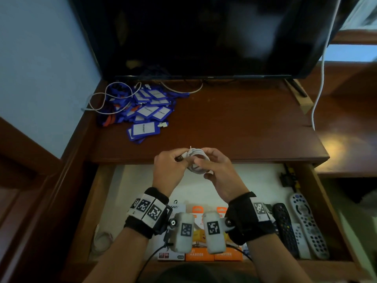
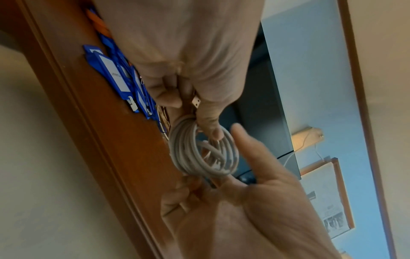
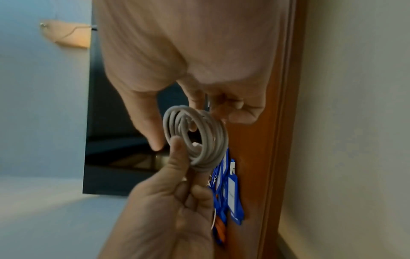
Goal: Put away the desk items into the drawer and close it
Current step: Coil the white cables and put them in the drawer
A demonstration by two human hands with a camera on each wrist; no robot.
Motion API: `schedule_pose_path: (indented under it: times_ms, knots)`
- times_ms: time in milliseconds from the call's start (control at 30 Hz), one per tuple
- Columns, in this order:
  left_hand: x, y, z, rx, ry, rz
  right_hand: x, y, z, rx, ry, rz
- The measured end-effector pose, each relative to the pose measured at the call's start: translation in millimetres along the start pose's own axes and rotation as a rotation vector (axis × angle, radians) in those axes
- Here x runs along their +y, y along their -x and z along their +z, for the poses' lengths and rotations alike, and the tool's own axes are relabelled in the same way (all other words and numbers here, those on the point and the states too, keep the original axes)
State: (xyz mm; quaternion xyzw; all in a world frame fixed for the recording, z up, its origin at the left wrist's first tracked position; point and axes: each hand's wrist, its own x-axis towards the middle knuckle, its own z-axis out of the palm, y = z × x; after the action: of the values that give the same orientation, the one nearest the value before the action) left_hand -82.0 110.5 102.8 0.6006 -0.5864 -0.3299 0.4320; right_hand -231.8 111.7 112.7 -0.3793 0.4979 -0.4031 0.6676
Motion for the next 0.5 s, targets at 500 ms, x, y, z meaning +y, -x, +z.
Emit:
schedule_pose_path:
  times_ms: [500]
  knots:
    - [4.6, 2.2, 7.5, 0.204, -0.336, 0.139, -2.7, -0.8, 6.1, 0.299, 0.324, 0.145]
